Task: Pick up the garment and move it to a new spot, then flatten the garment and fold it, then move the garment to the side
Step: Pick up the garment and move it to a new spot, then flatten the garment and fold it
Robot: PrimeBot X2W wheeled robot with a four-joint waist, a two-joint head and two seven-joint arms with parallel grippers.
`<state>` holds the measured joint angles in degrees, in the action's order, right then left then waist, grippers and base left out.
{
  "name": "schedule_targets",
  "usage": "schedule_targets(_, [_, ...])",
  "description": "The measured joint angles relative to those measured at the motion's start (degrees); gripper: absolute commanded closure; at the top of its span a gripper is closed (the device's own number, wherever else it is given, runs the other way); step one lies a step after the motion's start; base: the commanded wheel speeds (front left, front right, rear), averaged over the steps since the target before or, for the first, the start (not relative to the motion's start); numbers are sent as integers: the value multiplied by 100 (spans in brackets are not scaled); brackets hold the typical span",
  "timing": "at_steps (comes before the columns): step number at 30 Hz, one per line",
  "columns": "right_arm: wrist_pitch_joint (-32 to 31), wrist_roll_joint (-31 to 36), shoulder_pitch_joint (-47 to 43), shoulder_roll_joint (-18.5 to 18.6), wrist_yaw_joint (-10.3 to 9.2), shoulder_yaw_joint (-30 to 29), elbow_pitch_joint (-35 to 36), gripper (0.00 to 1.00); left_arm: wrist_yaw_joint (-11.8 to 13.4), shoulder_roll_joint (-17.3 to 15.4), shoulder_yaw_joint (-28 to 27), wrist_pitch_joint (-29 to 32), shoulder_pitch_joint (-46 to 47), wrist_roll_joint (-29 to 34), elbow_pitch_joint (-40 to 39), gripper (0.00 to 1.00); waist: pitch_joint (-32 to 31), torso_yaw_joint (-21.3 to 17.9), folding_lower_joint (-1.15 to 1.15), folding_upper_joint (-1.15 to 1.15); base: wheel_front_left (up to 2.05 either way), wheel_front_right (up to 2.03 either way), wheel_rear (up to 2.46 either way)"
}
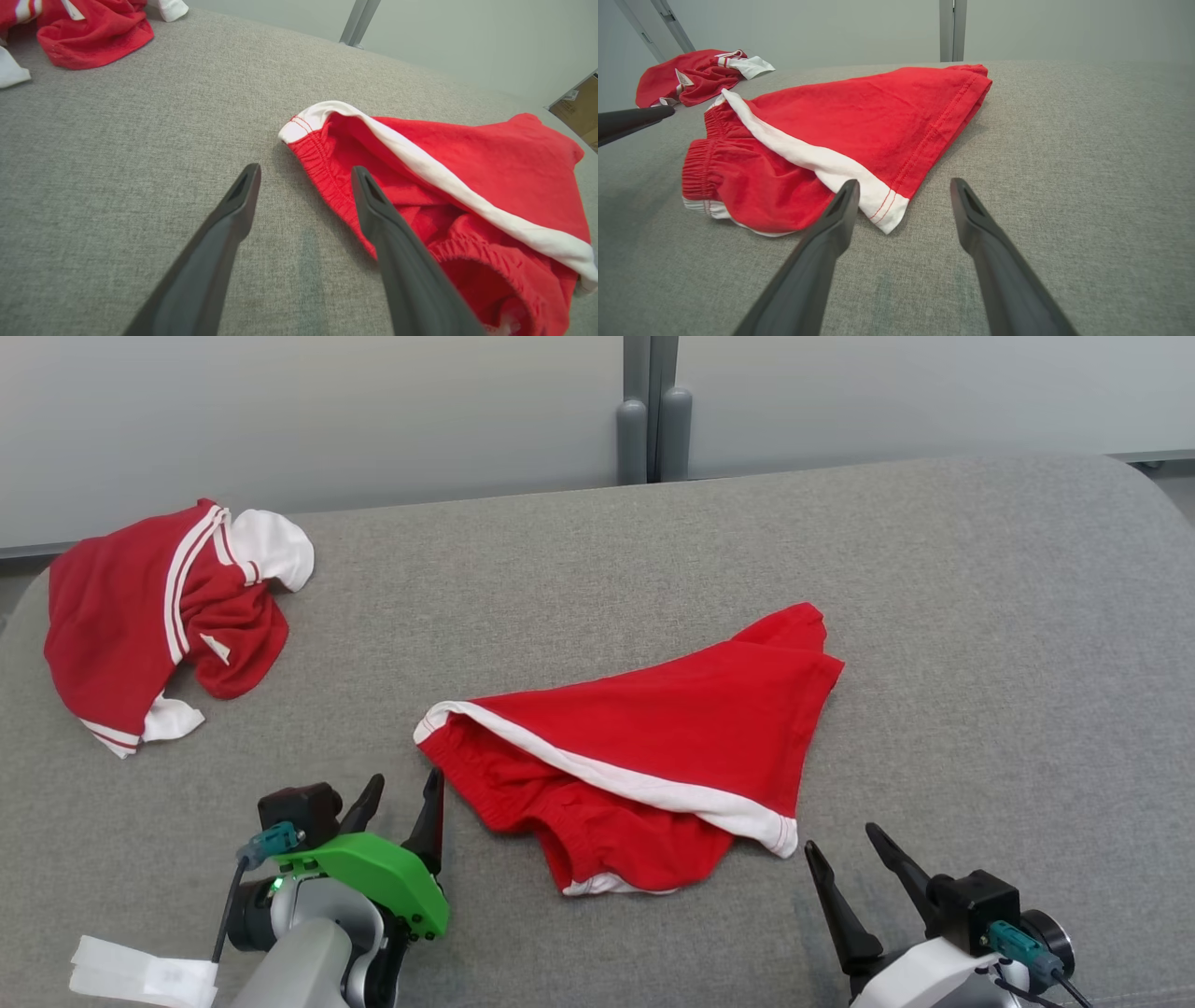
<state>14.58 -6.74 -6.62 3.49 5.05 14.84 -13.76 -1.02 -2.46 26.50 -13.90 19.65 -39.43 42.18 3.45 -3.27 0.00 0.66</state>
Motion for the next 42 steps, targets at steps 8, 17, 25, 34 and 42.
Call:
schedule_targets(8, [0, -89, 3, 1, 41, -53, -324, 0, 0, -16, -42, -32, 2, 34, -392, 0, -16, 187, 0, 0, 0, 0, 0])
schedule_targets(17, [0, -275, 136, -7, 49, -140, -755, 0, -1, -11, 19, -35, 2, 141, -929, 0, 100, 525, 0, 0, 0, 0, 0])
schedule_targets(25, [-1, -427, 408, -21, 94, -152, -1134, 0, 0, -10, -42, -41, -28, 243, -1339, 0, 257, 827, 0, 0, 0, 0, 0])
schedule_targets(34, [-1, -661, 555, -32, 118, -144, -1265, 12, 62, -18, -216, -51, -244, 298, -1612, 0, 337, 894, 0, 0, 0, 0, 0])
schedule_targets(42, [-1, -678, 665, -36, 149, -62, -1305, 75, 111, -32, -266, -51, -394, 379, -1773, 0, 345, 806, 0, 0, 0, 0, 0])
